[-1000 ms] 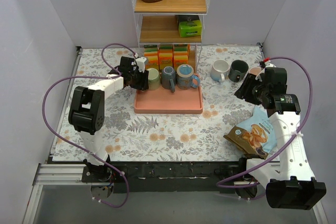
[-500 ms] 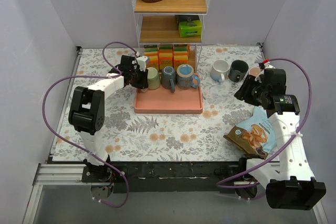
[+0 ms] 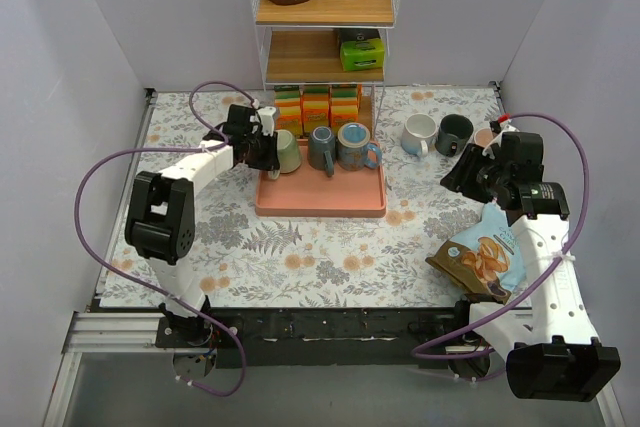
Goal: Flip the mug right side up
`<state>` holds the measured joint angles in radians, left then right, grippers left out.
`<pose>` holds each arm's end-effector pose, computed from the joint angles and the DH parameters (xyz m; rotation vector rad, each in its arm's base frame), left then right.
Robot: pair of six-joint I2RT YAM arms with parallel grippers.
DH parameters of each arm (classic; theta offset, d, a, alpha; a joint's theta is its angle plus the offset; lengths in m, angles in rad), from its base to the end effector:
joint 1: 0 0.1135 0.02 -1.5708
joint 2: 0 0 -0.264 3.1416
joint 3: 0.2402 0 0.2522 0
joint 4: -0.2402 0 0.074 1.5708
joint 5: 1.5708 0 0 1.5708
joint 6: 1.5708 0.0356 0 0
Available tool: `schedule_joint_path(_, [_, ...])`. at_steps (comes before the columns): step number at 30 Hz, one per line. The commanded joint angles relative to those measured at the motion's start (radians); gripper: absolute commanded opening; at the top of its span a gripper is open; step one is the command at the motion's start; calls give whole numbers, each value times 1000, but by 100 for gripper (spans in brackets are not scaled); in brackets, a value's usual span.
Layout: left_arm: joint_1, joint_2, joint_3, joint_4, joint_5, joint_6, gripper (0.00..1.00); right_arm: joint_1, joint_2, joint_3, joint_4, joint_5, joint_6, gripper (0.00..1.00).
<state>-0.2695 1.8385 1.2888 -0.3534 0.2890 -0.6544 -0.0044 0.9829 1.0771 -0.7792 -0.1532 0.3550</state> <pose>0.3800 -0.1155 0.2064 -0.3646 2.5500 -0.7328 0.1964 0.0046 0.3469 0.3244 2.2480 0.3593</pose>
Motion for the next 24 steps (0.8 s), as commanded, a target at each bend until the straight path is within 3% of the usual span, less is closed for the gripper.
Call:
schedule_joint_path(1, [-11, -175, -38, -30, 21, -135, 0, 3, -24, -45, 67, -109, 30, 51])
schedule_joint_path(9, [-39, -502, -195, 33, 22, -379, 0, 56, -50, -78, 182, -279, 64, 57])
schedule_joint_path(13, [-39, -631, -223, 93, 65, -523, 0, 113, -47, -103, 317, -448, 104, 60])
schedule_joint_path(17, [-40, -757, -269, 216, 110, -674, 0, 265, -32, -138, 628, -546, 226, 66])
schedule_joint_path(24, [-40, -851, -270, 316, 168, -809, 0, 510, 123, -10, 856, -534, 285, 68])
